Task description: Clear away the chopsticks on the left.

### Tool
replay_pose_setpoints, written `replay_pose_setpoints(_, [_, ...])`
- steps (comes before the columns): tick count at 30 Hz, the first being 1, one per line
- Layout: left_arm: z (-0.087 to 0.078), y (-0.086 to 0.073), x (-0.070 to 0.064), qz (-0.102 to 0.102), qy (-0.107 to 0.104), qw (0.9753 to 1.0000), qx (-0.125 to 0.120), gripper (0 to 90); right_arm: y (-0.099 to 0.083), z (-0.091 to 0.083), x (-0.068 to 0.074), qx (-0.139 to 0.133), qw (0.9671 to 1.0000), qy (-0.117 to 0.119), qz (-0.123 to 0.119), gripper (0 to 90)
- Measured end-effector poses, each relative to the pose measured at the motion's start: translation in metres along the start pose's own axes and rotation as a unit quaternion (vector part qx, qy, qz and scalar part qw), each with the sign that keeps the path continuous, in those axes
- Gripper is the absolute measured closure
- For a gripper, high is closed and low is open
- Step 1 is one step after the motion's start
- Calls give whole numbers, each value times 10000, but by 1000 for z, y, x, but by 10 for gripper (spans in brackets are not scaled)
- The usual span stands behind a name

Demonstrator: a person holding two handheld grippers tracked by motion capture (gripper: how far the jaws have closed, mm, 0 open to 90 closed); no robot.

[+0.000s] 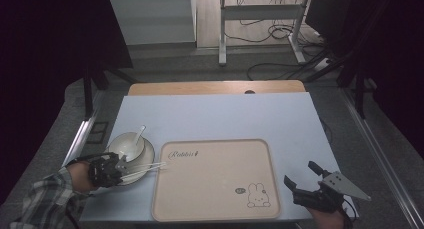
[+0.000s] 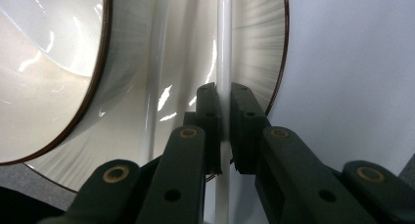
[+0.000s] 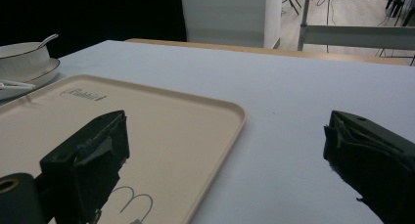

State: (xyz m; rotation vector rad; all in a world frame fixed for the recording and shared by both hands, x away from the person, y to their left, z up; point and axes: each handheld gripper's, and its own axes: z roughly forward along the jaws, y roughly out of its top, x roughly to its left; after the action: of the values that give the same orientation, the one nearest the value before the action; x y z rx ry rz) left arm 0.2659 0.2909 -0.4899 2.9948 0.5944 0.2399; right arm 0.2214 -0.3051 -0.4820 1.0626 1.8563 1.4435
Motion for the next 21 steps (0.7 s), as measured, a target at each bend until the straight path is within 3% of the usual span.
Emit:
replay_pose_setpoints(6, [-3,-2,1,-160,-26,9998,-152,849,0,0,1,-13,10000,-1,-3,28])
replay_pose_setpoints(21, [-12,2,-2,-227,-50,9995,-235,850,0,-1,1,-22,10000,1,-4,28])
